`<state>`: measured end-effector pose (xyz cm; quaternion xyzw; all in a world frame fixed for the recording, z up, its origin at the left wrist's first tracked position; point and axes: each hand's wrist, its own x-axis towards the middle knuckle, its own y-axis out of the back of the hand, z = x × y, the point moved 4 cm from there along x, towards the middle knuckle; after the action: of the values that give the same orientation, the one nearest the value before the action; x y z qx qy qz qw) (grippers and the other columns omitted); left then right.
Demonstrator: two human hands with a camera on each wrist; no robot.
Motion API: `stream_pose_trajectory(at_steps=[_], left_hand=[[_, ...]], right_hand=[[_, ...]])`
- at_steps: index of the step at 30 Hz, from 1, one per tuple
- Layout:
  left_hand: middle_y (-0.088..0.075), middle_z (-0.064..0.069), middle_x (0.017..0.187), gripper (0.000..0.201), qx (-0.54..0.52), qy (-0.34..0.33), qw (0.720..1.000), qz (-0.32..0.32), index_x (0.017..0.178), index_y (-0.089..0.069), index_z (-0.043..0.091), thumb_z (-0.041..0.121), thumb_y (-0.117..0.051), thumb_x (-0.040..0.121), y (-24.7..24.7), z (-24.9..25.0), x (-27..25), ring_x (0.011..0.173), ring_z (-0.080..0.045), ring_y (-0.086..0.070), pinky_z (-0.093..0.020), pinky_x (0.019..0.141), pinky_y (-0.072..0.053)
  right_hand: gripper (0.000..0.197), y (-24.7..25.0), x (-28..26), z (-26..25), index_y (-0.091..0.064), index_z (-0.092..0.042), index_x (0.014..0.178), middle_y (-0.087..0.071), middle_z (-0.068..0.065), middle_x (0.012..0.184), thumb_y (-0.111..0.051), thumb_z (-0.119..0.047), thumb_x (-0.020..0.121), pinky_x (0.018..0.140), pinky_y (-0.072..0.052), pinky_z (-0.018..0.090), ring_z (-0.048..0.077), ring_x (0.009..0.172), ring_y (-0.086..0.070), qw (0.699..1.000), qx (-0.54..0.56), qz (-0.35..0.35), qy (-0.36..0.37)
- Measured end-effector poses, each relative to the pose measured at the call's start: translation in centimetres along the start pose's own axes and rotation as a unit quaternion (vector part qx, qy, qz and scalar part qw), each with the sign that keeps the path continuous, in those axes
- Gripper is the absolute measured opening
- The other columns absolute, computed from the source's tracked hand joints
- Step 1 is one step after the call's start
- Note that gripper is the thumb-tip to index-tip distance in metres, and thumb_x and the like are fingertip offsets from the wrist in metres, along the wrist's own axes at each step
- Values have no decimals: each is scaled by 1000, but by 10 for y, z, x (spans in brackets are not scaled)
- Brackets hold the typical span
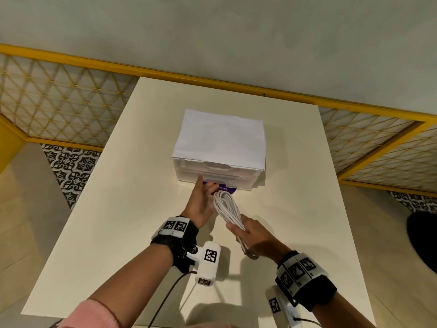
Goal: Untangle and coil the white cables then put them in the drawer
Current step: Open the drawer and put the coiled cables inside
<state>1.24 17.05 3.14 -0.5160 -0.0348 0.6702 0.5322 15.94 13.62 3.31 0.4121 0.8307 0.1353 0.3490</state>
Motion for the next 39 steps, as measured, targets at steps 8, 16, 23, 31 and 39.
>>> stream_pose_trajectory(at_steps=[8,16,23,31,39], left_hand=[[-56,-7,87,20,-2,-5,999,46,76,-54,8,7,-47,95,11,5,33,93,-16,-56,-33,101,-43],[-60,-12,109,22,8,-32,999,25,99,-58,3,24,-55,94,21,3,49,102,-14,-58,-33,92,-53],[-63,-24,117,47,34,-64,997,40,123,-49,-11,28,-52,96,17,-3,46,90,-20,-68,-21,62,-57],[-62,-15,96,27,45,-71,996,15,96,-53,2,28,-48,97,34,-27,35,87,-14,-66,-24,65,-60],[-67,-13,104,30,69,-30,997,-25,103,-59,3,30,-45,98,56,-41,11,112,-23,-61,-41,95,-51]], right_hand=[[11,12,1,16,-46,-38,84,-57,-2,62,-48,-47,90,66,-50,37,13,50,-56,998,31,-10,-54],[14,48,5,-7,-50,-19,96,-59,14,72,-49,-34,95,55,-52,33,23,52,-61,999,43,-18,-13],[12,42,6,-8,-47,-25,88,-58,7,59,-48,-34,96,51,-49,22,19,48,-60,999,10,-35,-25],[20,41,6,4,-47,-14,91,-56,5,53,-49,-33,96,50,-47,21,18,44,-57,998,32,-45,-27],[42,57,42,-23,-45,-15,124,-68,10,100,-45,-44,94,74,-50,19,17,81,-66,992,-113,-22,50]])
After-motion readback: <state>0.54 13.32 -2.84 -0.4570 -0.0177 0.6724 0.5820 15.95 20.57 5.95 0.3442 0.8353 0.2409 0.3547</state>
